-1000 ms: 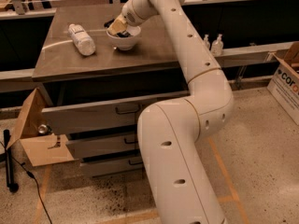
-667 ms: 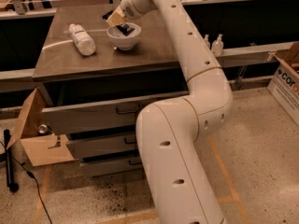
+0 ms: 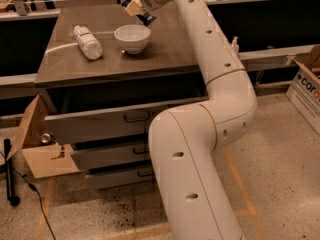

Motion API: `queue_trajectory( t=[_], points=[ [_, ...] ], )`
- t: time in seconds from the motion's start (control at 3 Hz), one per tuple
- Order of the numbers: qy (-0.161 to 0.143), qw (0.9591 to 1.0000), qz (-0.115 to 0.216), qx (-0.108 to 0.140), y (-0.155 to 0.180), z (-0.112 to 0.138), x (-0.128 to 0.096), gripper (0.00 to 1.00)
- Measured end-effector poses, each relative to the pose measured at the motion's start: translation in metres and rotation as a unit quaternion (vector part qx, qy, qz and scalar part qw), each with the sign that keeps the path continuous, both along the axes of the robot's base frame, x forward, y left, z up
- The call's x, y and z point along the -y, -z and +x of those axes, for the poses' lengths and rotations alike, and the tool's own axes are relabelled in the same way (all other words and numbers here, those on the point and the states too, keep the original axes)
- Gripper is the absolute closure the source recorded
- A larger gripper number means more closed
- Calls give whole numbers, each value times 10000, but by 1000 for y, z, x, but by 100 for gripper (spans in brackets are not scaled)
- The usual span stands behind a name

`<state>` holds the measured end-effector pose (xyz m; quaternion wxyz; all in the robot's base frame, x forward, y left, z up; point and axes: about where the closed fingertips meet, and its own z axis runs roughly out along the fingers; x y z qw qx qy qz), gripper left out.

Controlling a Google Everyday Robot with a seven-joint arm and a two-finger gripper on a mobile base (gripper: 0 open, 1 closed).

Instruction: Pick rxbar blueberry from white bowl and place on counter

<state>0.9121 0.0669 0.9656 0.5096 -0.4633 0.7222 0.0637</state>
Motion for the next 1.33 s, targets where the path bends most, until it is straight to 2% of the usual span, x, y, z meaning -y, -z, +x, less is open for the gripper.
queue_trajectory(
  t=[0.33, 0.67, 1.0, 1.33],
  points=[
    [567, 9979, -226, 220, -15, 11, 46, 100],
    [1069, 9932, -404, 209, -17, 15, 91, 100],
    [1557, 9866, -480, 48, -9, 17, 136, 99],
    [1775, 9830, -434, -194, 6, 16, 152, 77]
  ],
)
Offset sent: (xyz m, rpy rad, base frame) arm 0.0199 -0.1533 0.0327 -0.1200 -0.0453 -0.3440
